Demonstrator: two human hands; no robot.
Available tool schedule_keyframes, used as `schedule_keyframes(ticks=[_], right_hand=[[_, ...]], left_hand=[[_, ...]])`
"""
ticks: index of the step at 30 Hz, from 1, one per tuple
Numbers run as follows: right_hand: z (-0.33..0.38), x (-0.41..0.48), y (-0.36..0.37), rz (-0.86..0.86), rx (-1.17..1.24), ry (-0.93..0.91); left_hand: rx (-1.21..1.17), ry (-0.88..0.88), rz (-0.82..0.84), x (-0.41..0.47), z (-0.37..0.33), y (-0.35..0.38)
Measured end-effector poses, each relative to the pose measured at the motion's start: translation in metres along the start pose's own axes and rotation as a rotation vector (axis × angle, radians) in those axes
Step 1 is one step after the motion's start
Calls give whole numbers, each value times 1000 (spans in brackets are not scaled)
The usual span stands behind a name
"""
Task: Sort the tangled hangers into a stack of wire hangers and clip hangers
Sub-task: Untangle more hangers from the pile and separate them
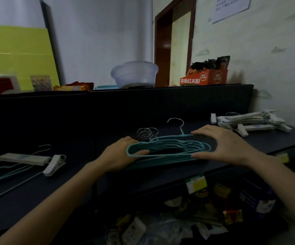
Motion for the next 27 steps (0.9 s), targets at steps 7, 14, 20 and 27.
schedule_keyframes(ticks=[7,14,20,27], right_hand=[[44,44,46,121,9,-123],[54,59,72,240,-35,-180],[97,49,62,104,6,-361],[198,11,92,82,84,-615]], left_hand=[[176,-143,-116,-51,53,-54],[193,-273,-191,-89,54,-66],[312,-358,-288,-143,42,-80],[398,-594,-289,-242,38,-97]])
Point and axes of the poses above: each hand's wrist, its own x-axis towards the middle knuckle, its own y-axis out of the palm, z = x × y, the point moved 8 cm from there along x, towards the middle knuckle, and after that the axes turned 14 degrees about y, right-handed, at the moved point
